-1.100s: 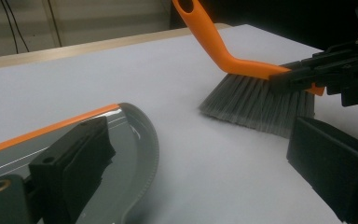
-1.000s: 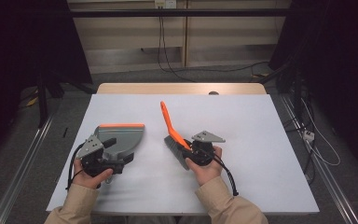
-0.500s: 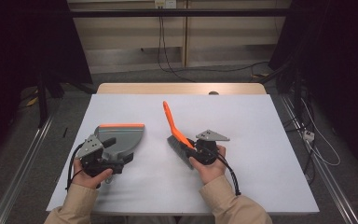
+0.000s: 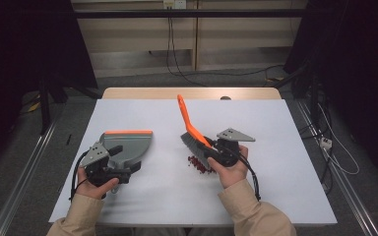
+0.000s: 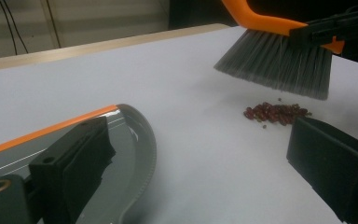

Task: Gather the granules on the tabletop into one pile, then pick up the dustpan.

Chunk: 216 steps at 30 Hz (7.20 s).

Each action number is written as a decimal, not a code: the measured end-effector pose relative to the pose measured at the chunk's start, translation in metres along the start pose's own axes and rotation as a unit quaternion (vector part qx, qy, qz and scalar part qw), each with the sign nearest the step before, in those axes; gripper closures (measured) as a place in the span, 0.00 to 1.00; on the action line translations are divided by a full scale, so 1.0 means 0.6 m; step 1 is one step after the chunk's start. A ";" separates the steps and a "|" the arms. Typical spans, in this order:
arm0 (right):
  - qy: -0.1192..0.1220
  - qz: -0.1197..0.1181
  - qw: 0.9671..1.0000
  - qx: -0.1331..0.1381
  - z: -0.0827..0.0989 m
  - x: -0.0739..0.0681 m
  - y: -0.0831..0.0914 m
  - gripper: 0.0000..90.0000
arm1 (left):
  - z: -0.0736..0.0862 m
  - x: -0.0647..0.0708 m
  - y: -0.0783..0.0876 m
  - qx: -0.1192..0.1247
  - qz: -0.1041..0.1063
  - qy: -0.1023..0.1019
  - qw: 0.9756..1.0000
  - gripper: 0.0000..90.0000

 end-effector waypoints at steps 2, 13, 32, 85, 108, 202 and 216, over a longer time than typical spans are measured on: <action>0.003 0.010 1.000 -0.002 -0.001 0.013 0.008 0.79 | 0.000 -0.001 0.001 -0.001 -0.001 0.000 1.000 0.07; 0.029 0.093 0.995 -0.027 0.044 0.083 0.026 0.79 | 0.001 0.000 -0.004 -0.004 0.001 0.000 1.000 0.07; 0.043 0.067 0.997 -0.003 0.037 0.053 0.019 0.79 | 0.004 -0.004 -0.002 -0.010 0.003 0.002 1.000 0.07; 0.040 0.112 0.988 -0.099 0.023 0.114 0.031 0.79 | 0.059 -0.040 0.032 -0.108 -0.101 0.028 0.989 0.15; 0.043 0.117 0.987 -0.099 0.024 0.113 0.032 0.79 | 0.058 -0.050 0.000 -0.201 -0.117 0.080 0.969 0.48; 0.050 0.097 0.991 -0.078 0.029 0.079 0.012 0.79 | 0.046 0.089 -0.015 -0.267 0.131 -0.104 0.949 0.70; 0.087 0.099 0.989 -0.071 0.041 0.048 0.009 0.79 | 0.044 0.095 -0.021 -0.271 0.143 -0.091 0.948 0.70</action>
Point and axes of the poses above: each handheld gripper's, and its own axes: y roughly backward along the jaws, z roughly out of its underside, x roughly to its right, the point moved 3 cm from there along -y, roughly forward along the jaws, and after that the axes turned 2 degrees about -y, right-handed, at the moved point
